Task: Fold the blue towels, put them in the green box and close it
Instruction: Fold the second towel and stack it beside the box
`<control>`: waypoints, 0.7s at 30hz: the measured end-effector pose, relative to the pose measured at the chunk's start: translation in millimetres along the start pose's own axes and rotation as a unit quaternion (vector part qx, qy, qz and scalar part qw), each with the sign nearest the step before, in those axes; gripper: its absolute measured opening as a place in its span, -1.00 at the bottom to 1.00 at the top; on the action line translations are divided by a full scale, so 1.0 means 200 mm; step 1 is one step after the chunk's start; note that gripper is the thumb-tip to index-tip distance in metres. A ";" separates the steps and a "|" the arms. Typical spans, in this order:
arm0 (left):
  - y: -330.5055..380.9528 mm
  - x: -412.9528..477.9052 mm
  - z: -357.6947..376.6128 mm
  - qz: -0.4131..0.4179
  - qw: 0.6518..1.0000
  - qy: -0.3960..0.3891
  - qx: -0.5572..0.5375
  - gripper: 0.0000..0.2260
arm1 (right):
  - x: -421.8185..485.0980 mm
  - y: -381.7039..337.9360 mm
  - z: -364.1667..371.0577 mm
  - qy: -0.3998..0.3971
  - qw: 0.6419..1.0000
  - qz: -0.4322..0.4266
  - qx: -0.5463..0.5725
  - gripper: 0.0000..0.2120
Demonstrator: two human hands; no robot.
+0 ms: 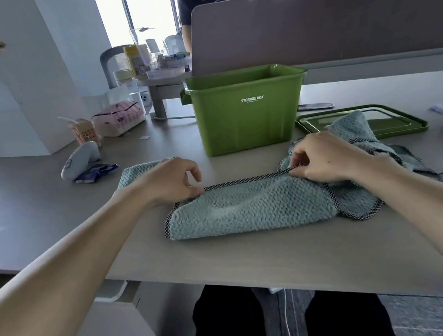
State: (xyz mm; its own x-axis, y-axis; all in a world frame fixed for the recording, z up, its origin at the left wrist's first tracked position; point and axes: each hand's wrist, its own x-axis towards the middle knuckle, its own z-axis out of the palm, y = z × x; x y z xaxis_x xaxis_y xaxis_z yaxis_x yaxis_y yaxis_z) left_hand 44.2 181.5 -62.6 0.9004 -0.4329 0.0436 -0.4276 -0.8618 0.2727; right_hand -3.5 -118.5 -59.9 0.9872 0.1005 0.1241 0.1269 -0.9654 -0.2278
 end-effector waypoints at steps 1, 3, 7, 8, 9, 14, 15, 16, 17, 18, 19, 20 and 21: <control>0.00 0.01 0.00 0.004 1.000 -0.010 0.010 -0.77 | 0.00 0.00 -0.01 -0.016 1.000 -0.003 -0.008 -0.83; 0.01 0.02 0.00 0.004 0.999 -0.042 0.030 -0.68 | 0.01 -0.01 -0.03 -0.050 0.998 -0.011 -0.023 -0.64; 0.04 0.07 -0.02 -0.025 0.991 -0.115 0.068 -0.61 | 0.03 -0.01 -0.06 -0.112 0.993 -0.018 -0.016 -0.63; 0.04 0.08 -0.02 -0.027 0.990 -0.121 0.073 -0.60 | 0.04 -0.01 -0.06 -0.111 0.994 -0.021 -0.011 -0.71; 0.04 0.08 -0.03 -0.027 0.989 -0.123 0.072 -0.59 | 0.04 -0.01 -0.06 -0.104 0.994 -0.026 -0.006 -0.79; 0.02 0.05 -0.09 -0.017 0.995 -0.099 -0.021 -0.68 | 0.06 -0.01 -0.08 -0.013 0.998 -0.047 0.031 -0.81; 0.01 0.04 -0.11 -0.024 0.994 -0.091 -0.063 -0.70 | 0.07 -0.02 -0.08 0.002 0.998 -0.051 0.035 -0.81; 0.00 0.03 -0.12 -0.032 0.990 -0.083 -0.111 -0.69 | 0.07 -0.03 -0.08 0.011 0.998 -0.054 0.037 -0.82; -0.01 0.01 -0.13 -0.038 0.984 -0.076 -0.158 -0.68 | 0.08 -0.03 -0.08 0.017 0.997 -0.057 0.039 -0.83; -0.03 0.00 -0.15 -0.040 0.977 -0.068 -0.197 -0.66 | 0.09 -0.04 -0.08 0.021 0.997 -0.061 0.040 -0.84; -0.05 -0.02 -0.17 -0.039 0.972 -0.060 -0.225 -0.64 | 0.09 -0.05 -0.08 0.025 0.997 -0.064 0.042 -0.85; -0.07 -0.04 -0.18 -0.035 0.968 -0.054 -0.241 -0.65 | 0.10 -0.05 -0.08 0.026 0.996 -0.069 0.045 -0.85; -0.08 -0.05 -0.18 -0.031 0.966 -0.049 -0.252 -0.67 | 0.11 -0.06 -0.09 0.026 0.996 -0.074 0.048 -0.86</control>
State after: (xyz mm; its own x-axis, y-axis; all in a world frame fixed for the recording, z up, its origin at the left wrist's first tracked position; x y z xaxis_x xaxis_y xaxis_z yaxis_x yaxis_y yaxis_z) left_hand 44.9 210.4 -32.4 0.9009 -0.4281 -0.0717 -0.2572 -0.6596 0.7062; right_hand 14.5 -108.3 -37.8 0.9511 0.2240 0.2128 0.2811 -0.9132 -0.2950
